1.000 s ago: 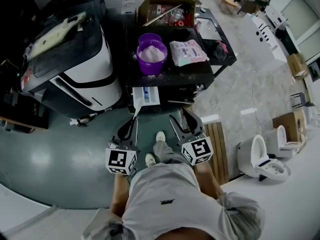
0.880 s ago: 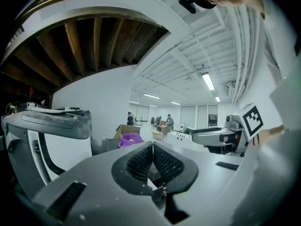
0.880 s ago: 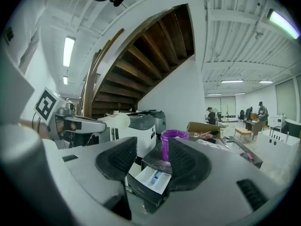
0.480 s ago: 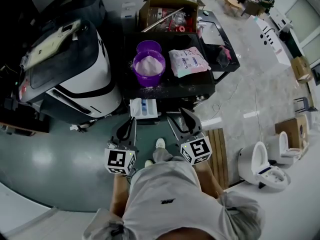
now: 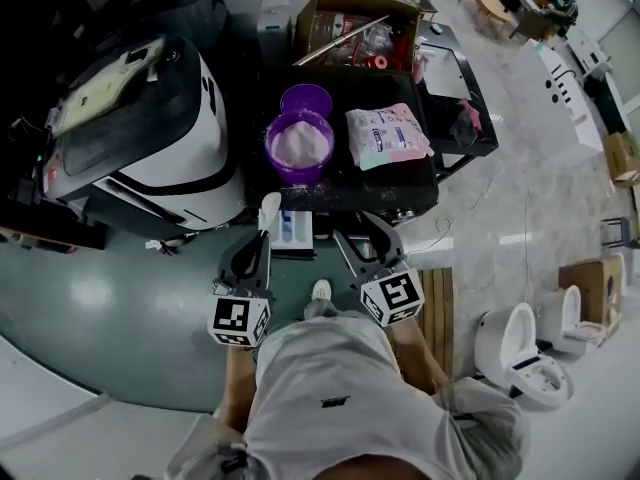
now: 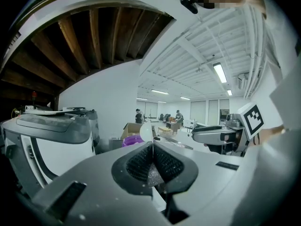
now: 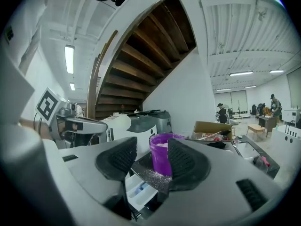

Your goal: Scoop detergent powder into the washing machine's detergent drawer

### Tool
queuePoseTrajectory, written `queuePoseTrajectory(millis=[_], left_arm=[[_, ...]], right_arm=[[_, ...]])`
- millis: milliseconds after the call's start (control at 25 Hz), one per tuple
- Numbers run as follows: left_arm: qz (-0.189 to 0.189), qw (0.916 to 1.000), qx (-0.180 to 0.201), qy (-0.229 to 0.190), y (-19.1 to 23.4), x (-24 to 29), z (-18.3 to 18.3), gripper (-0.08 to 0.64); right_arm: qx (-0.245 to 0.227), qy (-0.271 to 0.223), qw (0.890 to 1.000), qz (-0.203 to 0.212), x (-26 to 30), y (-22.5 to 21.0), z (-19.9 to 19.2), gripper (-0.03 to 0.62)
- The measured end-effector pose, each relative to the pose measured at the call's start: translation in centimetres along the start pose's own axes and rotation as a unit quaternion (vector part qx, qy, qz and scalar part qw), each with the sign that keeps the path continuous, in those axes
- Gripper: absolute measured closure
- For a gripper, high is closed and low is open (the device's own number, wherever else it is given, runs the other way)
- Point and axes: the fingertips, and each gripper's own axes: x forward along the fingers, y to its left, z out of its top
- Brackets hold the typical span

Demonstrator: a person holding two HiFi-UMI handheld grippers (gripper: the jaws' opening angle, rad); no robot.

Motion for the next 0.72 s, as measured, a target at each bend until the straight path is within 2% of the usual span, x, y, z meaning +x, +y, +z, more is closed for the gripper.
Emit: queuePoseTrajectory(millis=[360, 720], left_arm=[[0.032, 0.9994, 0.005, 0.016, 0.3, 3.0, 1.0, 0.543], [0.032, 0.9991, 0.01, 0.025, 1.2, 6.1, 1.3, 0.543]], right_arm=[[0.008, -0.003, 0.999, 0.032, 2.3, -2.9, 0.6, 0.403], [0.013, -0.002, 0.999, 0.033, 4.2, -4.9, 0.7, 0.403]])
